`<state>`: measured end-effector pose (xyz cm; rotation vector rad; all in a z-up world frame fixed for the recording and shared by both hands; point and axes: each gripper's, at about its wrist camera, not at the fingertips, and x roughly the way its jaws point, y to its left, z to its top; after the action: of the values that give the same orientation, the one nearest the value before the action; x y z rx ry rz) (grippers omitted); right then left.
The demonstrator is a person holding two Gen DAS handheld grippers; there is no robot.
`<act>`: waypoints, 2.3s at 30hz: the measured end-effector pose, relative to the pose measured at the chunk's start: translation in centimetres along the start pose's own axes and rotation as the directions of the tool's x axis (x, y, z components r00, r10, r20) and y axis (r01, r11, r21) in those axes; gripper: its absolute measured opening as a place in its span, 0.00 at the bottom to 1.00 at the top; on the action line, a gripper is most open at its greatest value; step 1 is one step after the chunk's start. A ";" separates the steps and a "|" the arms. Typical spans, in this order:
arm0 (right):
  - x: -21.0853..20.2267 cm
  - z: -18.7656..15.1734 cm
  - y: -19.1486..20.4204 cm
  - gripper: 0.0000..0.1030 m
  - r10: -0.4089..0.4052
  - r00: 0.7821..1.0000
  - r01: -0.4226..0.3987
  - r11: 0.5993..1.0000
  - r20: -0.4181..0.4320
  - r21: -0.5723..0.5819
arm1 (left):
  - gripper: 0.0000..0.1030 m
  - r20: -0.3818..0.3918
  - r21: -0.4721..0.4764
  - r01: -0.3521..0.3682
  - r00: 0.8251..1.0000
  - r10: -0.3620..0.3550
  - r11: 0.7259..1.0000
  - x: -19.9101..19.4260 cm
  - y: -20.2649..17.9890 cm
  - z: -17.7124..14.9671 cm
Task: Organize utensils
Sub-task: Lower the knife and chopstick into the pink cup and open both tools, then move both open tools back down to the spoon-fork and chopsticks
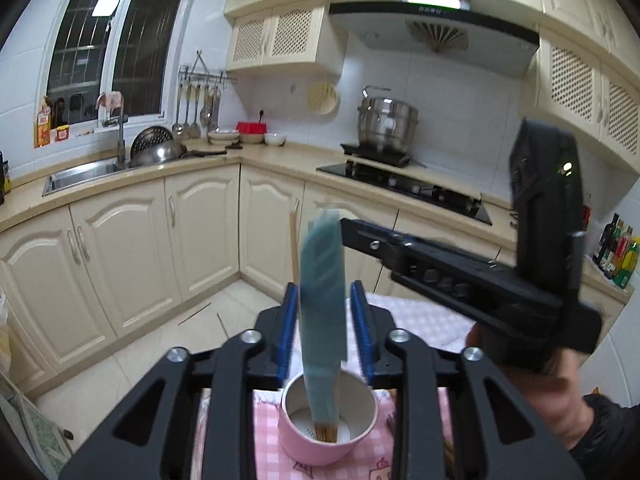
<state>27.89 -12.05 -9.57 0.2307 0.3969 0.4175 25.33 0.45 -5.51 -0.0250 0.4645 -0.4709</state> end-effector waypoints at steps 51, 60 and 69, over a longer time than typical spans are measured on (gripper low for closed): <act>-11.8 -8.4 -10.9 0.94 -0.163 0.927 0.236 0.954 -0.338 0.188 | 0.88 -0.082 0.051 -0.132 0.987 0.136 0.990 -3.6 -8.0 -6.5; -10.5 -11.3 -11.2 0.94 -0.162 0.878 0.243 0.962 -0.451 0.128 | 0.88 -0.138 0.039 -0.124 0.982 0.128 0.992 -2.6 -8.5 -8.5; -7.6 -14.9 -10.4 0.94 -0.174 0.801 0.235 0.971 -0.573 0.034 | 0.88 -0.194 0.023 -0.132 0.972 0.134 0.991 -1.4 -8.3 -10.0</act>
<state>18.85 -22.57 -23.56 0.1572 1.0281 0.2425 16.24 -5.53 -12.74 0.0621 0.6522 -0.3451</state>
